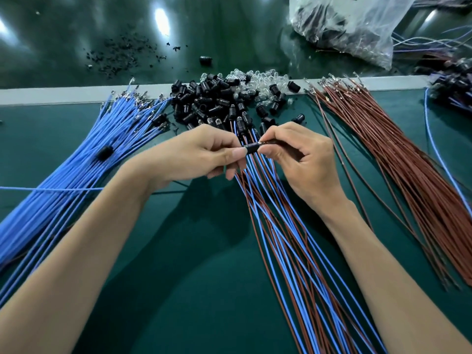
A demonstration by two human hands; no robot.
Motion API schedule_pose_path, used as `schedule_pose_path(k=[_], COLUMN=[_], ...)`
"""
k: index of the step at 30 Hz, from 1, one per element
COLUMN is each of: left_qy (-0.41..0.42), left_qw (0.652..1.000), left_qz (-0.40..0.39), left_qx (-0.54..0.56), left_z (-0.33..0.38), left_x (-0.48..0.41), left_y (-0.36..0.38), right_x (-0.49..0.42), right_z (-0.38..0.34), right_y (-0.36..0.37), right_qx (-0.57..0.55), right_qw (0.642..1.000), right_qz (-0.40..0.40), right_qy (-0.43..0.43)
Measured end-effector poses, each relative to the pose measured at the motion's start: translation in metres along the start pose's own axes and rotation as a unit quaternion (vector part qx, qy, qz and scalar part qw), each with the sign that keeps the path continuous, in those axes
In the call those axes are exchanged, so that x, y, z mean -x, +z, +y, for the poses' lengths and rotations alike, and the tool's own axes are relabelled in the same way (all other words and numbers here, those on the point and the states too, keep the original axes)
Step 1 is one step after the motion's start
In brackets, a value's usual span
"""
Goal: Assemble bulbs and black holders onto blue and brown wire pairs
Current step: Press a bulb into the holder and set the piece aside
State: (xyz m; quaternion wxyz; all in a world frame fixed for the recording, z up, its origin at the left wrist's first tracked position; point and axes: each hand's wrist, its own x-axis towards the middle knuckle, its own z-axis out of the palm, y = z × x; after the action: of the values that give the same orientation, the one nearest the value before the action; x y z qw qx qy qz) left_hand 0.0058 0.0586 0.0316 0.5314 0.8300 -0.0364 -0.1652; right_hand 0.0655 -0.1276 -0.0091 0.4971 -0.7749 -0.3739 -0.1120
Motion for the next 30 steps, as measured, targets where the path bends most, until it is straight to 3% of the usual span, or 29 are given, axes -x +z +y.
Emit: schedule_pose_path(k=[3,7,11,18,21,25,27,30], left_qy=[0.013,0.022,0.009,-0.031,-0.022,0.008,-0.004,-0.072], left_qw=[0.998,0.996,0.997,0.998,0.998,0.998,0.998,0.983], left_qz=[-0.001,-0.014,-0.048,-0.031,-0.039,-0.054,-0.024,0.053], left_qx=[0.063,0.084,0.06,0.033,0.036,-0.008,0.053,0.161], left_z=[0.001,0.002,0.001,0.001,0.007,0.023,0.029,0.027], left_x=[0.001,0.002,0.002,0.002,0.006,0.013,0.009,-0.004], left_y=[0.001,0.0,0.001,-0.003,-0.006,0.0,0.016,0.038], right_x=[0.0,0.003,0.001,0.002,0.0,-0.011,-0.016,-0.027], right_z=[-0.005,-0.013,-0.012,-0.008,-0.003,0.007,0.01,0.015], right_y=[0.0,0.003,0.005,0.007,0.004,-0.005,0.003,0.011], right_qx=[-0.067,-0.226,-0.123,-0.169,-0.21,-0.338,-0.319,-0.139], right_qw=[0.997,0.968,0.987,0.972,0.963,0.897,0.891,0.938], right_qz=[-0.001,-0.066,-0.08,-0.077,-0.025,0.078,0.066,0.064], right_qy=[0.035,0.086,0.065,0.144,0.17,0.276,0.316,0.312])
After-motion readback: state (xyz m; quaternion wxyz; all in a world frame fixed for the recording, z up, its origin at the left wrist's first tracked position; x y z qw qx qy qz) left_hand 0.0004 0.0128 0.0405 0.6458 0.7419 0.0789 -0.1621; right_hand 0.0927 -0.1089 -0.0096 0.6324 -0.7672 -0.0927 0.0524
